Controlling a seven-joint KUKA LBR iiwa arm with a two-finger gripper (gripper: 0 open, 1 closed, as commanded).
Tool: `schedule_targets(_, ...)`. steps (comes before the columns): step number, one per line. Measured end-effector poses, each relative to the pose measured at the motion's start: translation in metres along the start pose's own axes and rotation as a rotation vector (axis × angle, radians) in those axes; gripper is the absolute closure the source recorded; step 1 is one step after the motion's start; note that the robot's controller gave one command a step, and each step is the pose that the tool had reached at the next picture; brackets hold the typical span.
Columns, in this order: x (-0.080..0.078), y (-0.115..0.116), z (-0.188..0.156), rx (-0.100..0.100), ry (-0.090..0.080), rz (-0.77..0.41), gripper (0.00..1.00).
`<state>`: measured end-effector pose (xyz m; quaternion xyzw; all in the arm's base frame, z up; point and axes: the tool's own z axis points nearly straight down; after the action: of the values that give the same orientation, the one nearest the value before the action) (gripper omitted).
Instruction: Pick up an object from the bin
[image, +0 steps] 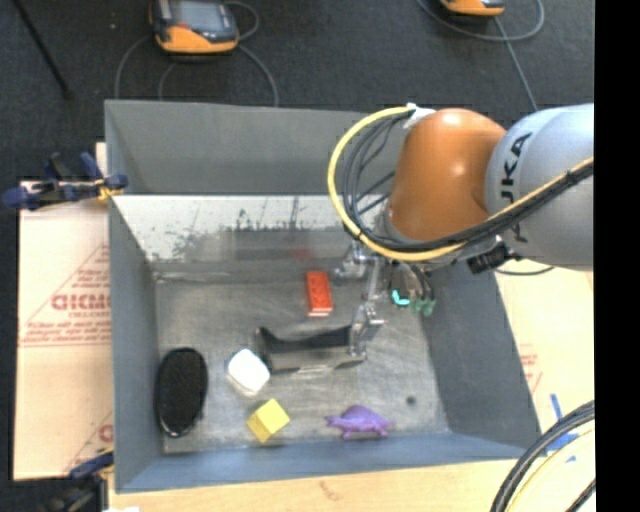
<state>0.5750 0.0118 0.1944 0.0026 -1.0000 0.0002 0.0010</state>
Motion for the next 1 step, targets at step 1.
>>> schedule_targets(1,-0.0015,0.0000,-0.0030,0.000,-0.006,0.000,0.00)
